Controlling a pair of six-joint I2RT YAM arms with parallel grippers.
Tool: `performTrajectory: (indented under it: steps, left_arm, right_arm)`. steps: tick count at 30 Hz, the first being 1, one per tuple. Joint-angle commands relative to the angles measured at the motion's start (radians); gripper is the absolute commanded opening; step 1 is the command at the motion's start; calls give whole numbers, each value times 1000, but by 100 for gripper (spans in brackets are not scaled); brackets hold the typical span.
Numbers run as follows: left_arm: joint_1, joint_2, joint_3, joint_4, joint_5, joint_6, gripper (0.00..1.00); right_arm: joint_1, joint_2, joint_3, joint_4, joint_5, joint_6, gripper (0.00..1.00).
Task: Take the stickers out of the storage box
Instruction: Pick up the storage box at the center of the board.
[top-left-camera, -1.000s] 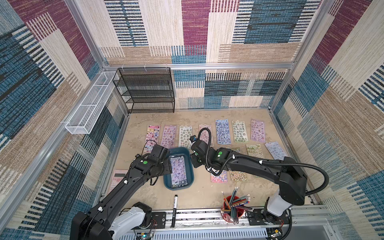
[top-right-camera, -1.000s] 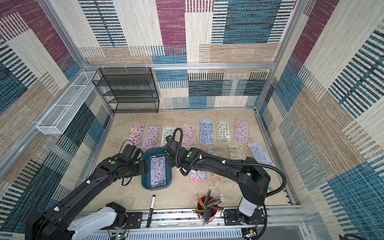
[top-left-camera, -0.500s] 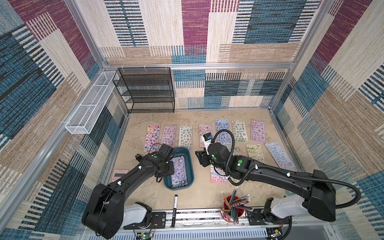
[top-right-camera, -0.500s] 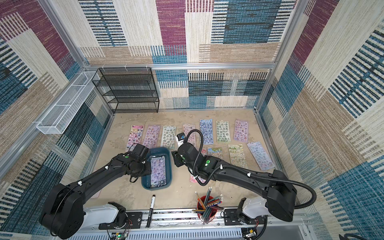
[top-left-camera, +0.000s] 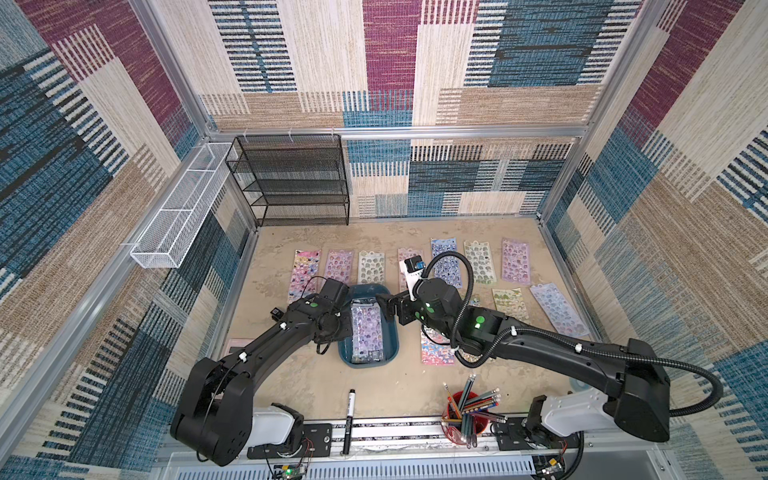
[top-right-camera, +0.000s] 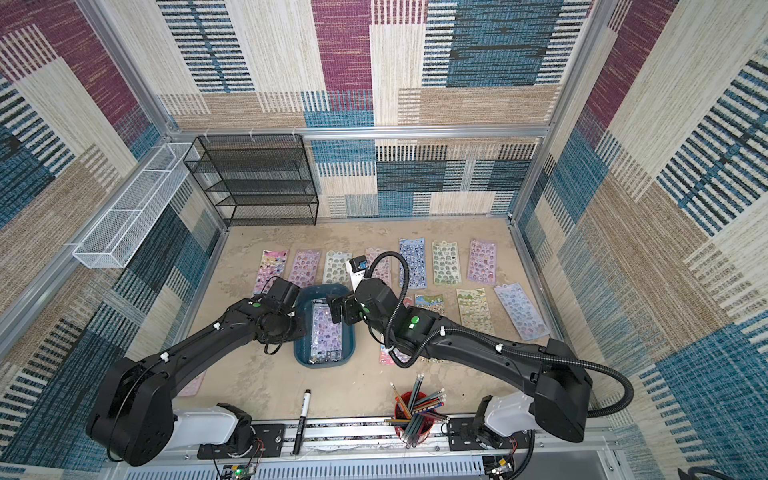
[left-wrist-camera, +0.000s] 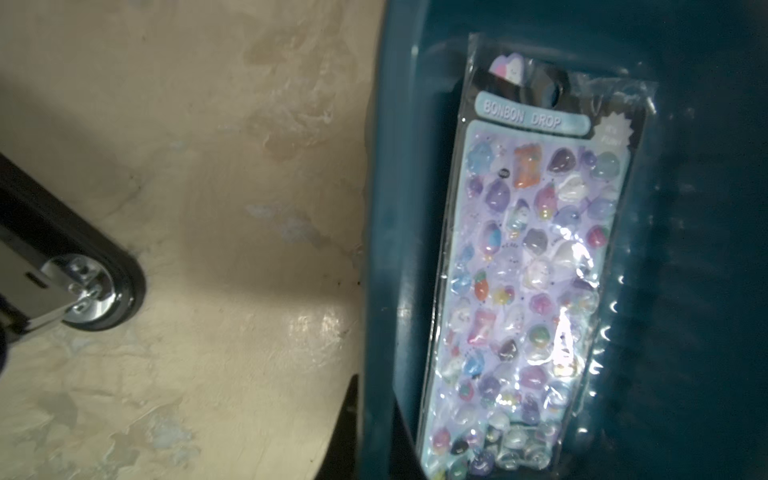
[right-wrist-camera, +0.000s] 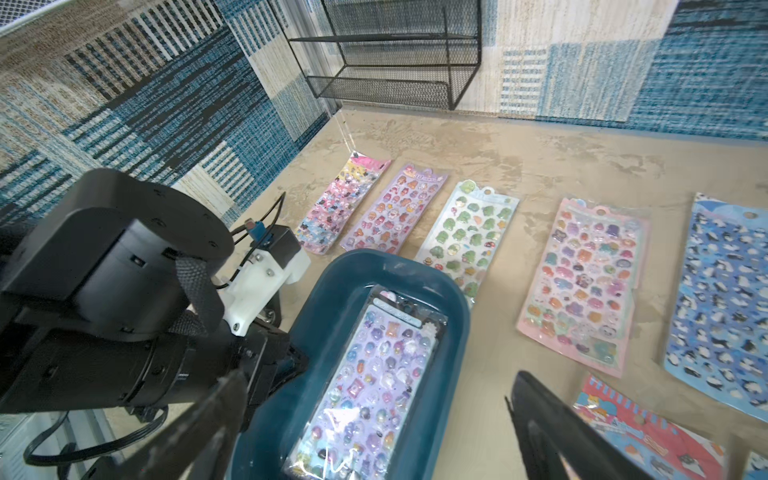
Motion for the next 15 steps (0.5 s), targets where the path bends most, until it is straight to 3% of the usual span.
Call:
performTrajectory:
  steps: [1, 6, 15]
  left_arm:
    - [-1, -34, 43, -30, -36, -2, 0]
    - [-3, -105, 83, -89, -99, -7, 0]
    - [-20, -218, 99, -156, -198, -40, 0]
  right_arm:
    - [1, 62, 68, -100, -101, 35, 95]
    - [0, 174, 140, -150, -258, 76, 82]
    - [1, 367, 306, -350, -197, 113, 79]
